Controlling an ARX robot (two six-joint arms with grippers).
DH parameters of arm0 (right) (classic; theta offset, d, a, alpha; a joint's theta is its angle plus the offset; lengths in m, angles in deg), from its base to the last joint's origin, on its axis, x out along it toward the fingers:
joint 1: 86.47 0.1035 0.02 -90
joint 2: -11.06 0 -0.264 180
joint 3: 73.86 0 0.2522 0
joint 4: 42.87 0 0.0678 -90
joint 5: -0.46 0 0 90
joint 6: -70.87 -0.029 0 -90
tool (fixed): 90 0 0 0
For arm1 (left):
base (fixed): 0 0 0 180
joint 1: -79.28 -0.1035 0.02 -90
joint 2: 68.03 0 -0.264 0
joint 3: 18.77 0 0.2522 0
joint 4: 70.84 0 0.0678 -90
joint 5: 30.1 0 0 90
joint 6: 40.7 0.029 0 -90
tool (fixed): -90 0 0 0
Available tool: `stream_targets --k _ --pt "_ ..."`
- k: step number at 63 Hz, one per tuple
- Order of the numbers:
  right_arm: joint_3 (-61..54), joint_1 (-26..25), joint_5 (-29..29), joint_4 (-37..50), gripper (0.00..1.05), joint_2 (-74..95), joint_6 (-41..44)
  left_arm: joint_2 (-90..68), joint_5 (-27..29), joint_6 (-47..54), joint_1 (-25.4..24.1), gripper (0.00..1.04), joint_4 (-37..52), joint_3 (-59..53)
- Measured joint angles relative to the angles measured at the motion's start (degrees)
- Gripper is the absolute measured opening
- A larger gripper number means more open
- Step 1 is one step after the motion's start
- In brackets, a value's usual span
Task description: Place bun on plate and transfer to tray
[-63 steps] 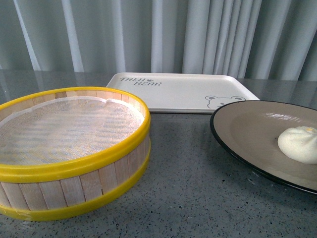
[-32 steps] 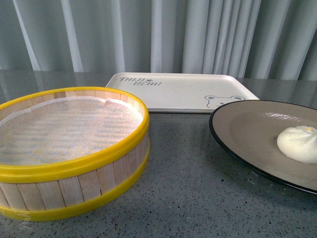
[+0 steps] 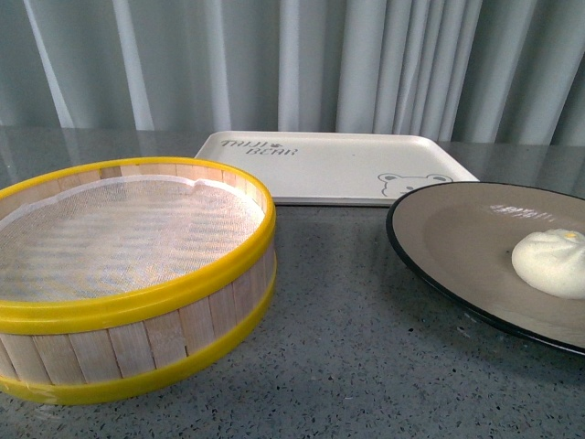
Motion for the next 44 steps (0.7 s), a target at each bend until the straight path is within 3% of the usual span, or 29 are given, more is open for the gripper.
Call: stream_targets --k 5,8,16,25,35,44 --pt "-0.94 1.57 -0.13 0.50 0.95 0.02 -0.44 0.00 -0.02 0.00 0.00 0.98 0.00 0.00" --pt "-1.40 2.21 -0.15 0.63 0.90 0.04 -0.66 0.00 0.00 -0.02 0.00 0.98 0.00 0.00" --pt "-2.47 3.28 -0.39 0.87 0.68 0.04 -1.07 0.00 -0.02 0.00 0.00 0.98 0.00 0.00" --pt "-2.84 3.56 -0.42 0.87 0.33 -0.07 -1.29 0.00 0.00 0.00 0.00 0.98 0.00 0.00" --pt "-3.04 3.58 -0.20 0.48 0.07 -0.90 -1.27 0.00 -0.02 0.00 0.00 0.98 0.00 0.00" --pt "-3.80 3.87 -0.04 0.00 0.03 -2.73 -1.66 0.00 0.00 0.00 0.00 0.98 0.00 0.00"
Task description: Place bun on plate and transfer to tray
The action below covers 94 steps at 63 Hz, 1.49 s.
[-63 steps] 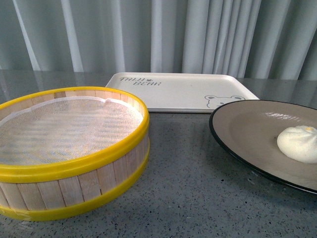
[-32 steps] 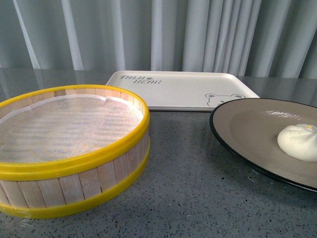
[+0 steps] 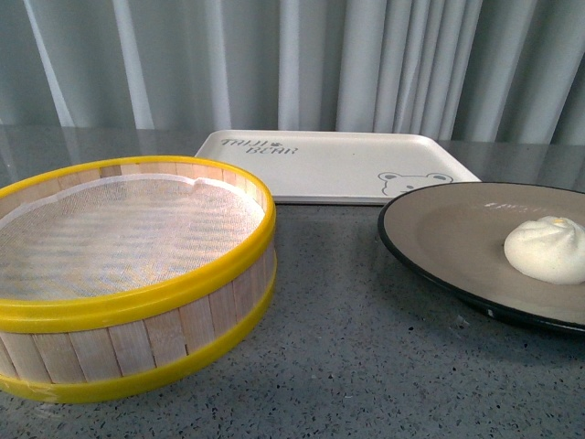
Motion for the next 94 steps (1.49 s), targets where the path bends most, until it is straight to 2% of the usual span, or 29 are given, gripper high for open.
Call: stream_targets --k 19,27,36,44,51,57,77,94 --pt "-1.60 0.68 0.39 0.57 0.03 -6.43 -1.81 0.00 0.00 0.00 -0.02 0.98 0.00 0.00" --pt "-1.64 0.63 -0.55 6.93 0.03 -8.50 -5.11 0.00 -0.02 0.00 0.00 0.98 0.00 0.00" --pt "-0.83 1.84 -4.52 15.54 0.03 -2.84 -9.92 0.00 -0.02 0.00 0.00 0.98 0.00 0.00" --pt "3.23 4.13 -7.17 21.53 0.03 5.44 -13.11 0.00 -0.02 0.00 0.00 0.98 0.00 0.00" --pt "9.51 6.12 -8.26 23.04 0.03 11.78 -13.64 0.00 -0.02 0.00 0.00 0.98 0.00 0.00" --pt "16.70 7.34 -8.90 22.45 0.03 17.77 -13.84 0.00 0.00 0.00 0.00 0.98 0.00 0.00" --pt "41.13 9.31 -13.81 10.47 0.03 36.02 -13.99 0.00 -0.02 0.00 0.00 0.98 0.00 0.00" --pt "47.39 11.67 -14.10 8.04 0.03 41.31 -13.86 0.00 -0.02 0.00 0.00 0.98 0.00 0.00"
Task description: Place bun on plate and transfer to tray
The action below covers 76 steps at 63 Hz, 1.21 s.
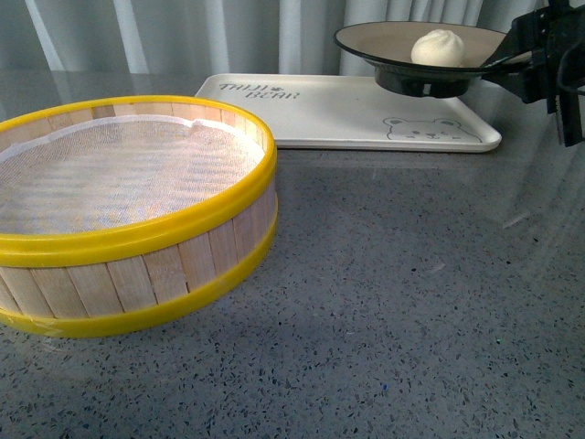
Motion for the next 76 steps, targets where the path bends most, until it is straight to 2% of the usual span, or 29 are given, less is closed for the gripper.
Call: stream_targets --k 16,76 --pt "1.16 1.55 0.04 -0.22 0.03 2.38 0.11 0.00 0.02 0.00 0.00 0.98 0.00 0.00" --pt "0.04 1.01 -1.20 0.66 0.03 4.55 0.33 0.00 0.00 0.00 0.00 0.98 0.00 0.00"
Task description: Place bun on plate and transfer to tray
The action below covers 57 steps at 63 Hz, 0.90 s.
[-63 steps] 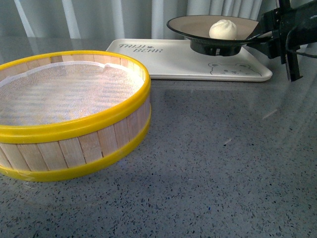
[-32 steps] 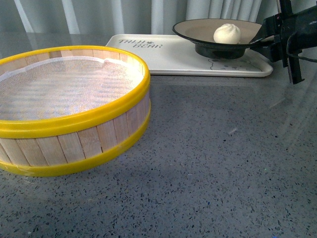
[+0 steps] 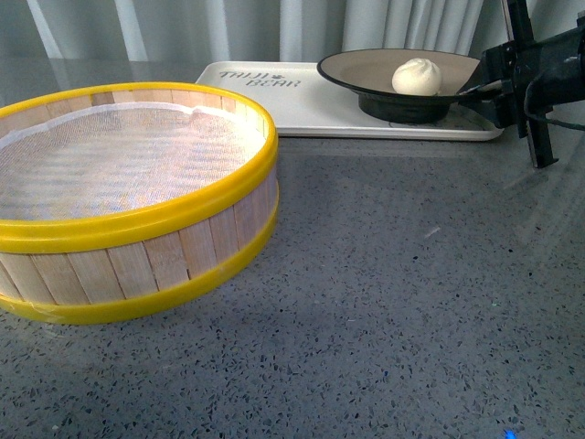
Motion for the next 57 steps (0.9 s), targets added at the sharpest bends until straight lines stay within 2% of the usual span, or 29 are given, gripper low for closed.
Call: stream_targets --k 5,9,24,29,41,57 --pt "0.00 0.00 0.00 -0.17 0.03 0.00 0.02 0.00 0.00 0.00 -0.02 0.98 0.00 0.00" --pt "0.00 0.00 0.13 -0.20 0.11 0.00 -0.13 0.00 0.00 0.00 0.00 0.98 0.00 0.00" --pt "0.00 0.00 0.22 -0.44 0.49 0.00 -0.39 0.00 0.02 0.00 0.00 0.98 0.00 0.00" --pt "0.00 0.00 0.22 -0.44 0.66 0.00 -0.46 0.00 0.00 0.00 0.00 0.98 0.00 0.00" --pt "-0.09 -0.02 0.48 0.39 0.97 -0.92 -1.25 0.00 0.00 0.00 0.00 0.98 0.00 0.00" --pt "-7.56 -0.33 0.81 3.30 0.96 -6.36 -1.20 0.00 0.02 0.00 0.00 0.98 0.00 0.00"
